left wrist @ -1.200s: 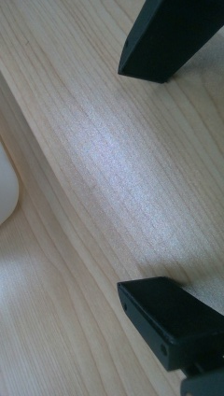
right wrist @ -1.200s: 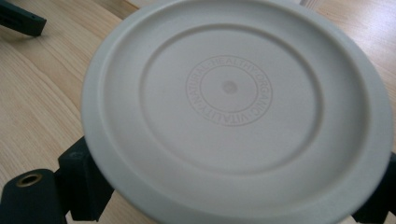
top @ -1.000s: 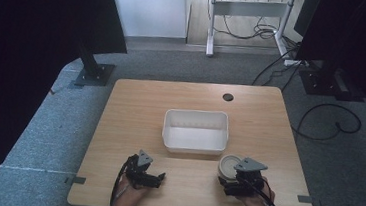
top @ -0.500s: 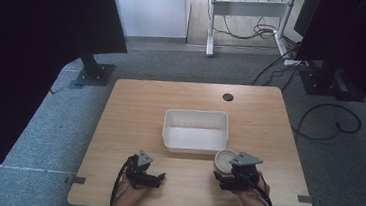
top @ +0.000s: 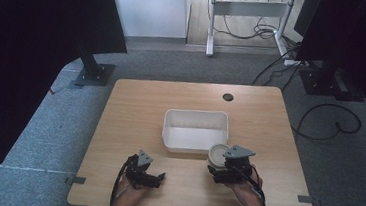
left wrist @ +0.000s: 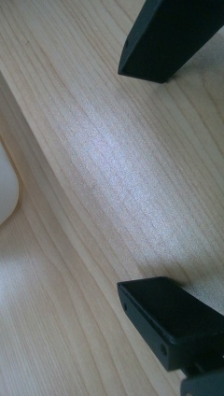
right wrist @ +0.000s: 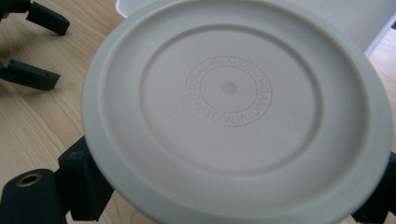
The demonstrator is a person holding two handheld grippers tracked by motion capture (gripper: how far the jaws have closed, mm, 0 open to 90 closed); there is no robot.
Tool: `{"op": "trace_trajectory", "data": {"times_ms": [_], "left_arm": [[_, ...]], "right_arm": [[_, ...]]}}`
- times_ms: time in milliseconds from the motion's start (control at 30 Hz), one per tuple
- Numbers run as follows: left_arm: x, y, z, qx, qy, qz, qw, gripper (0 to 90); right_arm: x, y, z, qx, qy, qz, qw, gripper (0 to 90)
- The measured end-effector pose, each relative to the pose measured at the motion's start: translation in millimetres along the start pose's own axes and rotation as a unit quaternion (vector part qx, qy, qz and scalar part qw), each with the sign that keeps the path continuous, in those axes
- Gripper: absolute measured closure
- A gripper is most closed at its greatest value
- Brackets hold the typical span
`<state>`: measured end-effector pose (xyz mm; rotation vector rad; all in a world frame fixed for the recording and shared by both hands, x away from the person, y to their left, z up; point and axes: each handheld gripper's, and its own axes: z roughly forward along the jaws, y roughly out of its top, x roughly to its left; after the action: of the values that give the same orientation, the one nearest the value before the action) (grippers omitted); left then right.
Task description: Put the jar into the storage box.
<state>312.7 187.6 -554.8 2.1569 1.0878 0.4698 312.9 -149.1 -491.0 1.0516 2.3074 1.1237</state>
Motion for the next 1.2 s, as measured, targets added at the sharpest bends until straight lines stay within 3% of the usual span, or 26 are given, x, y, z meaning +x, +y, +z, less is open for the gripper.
{"op": "trace_trajectory", "data": {"times_ms": [1200], "left_arm": [[0.1,0.1,0.1,0.0,0.0,0.001,1.0,0.0]], "right_arm": [[1.7,42.9,38.4,-0.01,-0.004,-0.006,0.9999,9.7]]}}
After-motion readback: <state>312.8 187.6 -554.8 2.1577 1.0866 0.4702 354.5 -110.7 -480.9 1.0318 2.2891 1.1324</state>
